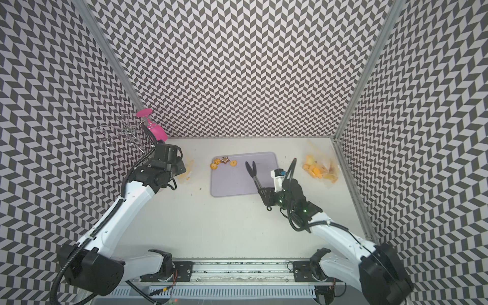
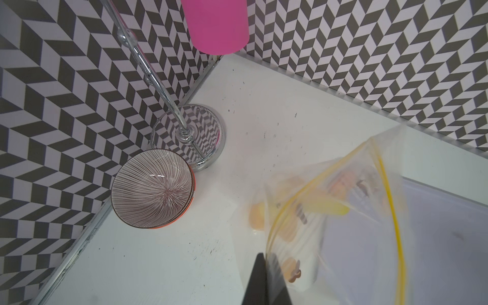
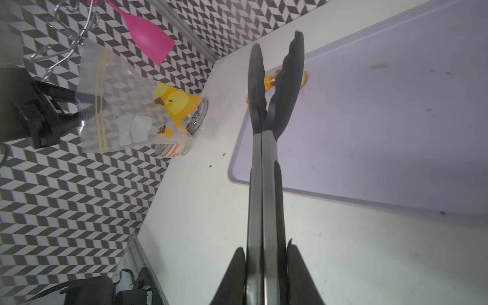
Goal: Put the cookies into a resealable bag to prevent moisture
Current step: Pick up the clamp from the center of the board, then adjust the clamp on the tray.
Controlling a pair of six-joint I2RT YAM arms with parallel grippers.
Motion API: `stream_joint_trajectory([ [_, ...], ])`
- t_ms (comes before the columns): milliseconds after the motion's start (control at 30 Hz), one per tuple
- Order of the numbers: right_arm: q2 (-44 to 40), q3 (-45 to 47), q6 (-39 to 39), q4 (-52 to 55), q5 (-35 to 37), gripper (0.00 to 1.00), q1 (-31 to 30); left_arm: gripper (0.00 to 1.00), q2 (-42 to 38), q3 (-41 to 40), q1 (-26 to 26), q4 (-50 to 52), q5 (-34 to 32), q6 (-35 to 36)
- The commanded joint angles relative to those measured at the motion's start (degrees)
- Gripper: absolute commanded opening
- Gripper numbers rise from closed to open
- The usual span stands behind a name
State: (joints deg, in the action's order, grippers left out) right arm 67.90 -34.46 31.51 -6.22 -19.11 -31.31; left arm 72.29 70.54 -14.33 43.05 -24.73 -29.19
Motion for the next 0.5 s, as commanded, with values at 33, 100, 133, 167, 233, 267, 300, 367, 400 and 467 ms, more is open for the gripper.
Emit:
stream_joint_trajectory([
  [33,10.3,-5.7,3.5,-10.0,-12.3,0.0,1.5,0.0,-0.1,0.9,0.1,2.4,-0.3,0.3],
  [100,14.0,-5.8,7.6,-12.6,-14.2,0.0,2.8,0.0,-0.4,0.4,0.0,2.5,-0.2,0.3],
  [133,15.8,-5.5,9.6,-13.8,-15.1,0.0,3.7,0.0,-0.6,0.2,0.0,2.6,-0.3,0.4],
  [167,17.2,-5.4,11.1,-14.3,-15.8,0.0,4.2,0.0,-0.6,0.1,0.1,2.6,-0.4,0.3],
  [233,20.0,-4.5,14.8,-16.3,-17.8,0.0,5.4,0.0,-0.6,0.1,0.1,2.8,-0.4,0.3],
  [267,21.0,-3.5,16.6,-18.0,-18.6,0.0,5.8,0.0,-0.6,0.2,0.1,2.8,-0.2,0.3],
  [300,21.9,-2.2,18.8,-20.0,-19.0,0.0,6.4,0.0,-0.6,0.1,0.0,2.7,0.1,0.2],
  [367,22.7,-0.1,21.2,-22.1,-18.7,0.0,7.3,0.0,-0.6,0.1,0.0,2.6,0.4,0.3],
  [400,22.9,0.6,22.0,-21.9,-18.0,0.0,7.8,0.0,-0.6,0.1,0.0,2.7,0.4,0.2],
  [467,23.0,2.2,23.8,-22.0,-16.5,0.0,8.7,0.0,-0.6,0.0,0.0,2.5,0.5,0.2],
])
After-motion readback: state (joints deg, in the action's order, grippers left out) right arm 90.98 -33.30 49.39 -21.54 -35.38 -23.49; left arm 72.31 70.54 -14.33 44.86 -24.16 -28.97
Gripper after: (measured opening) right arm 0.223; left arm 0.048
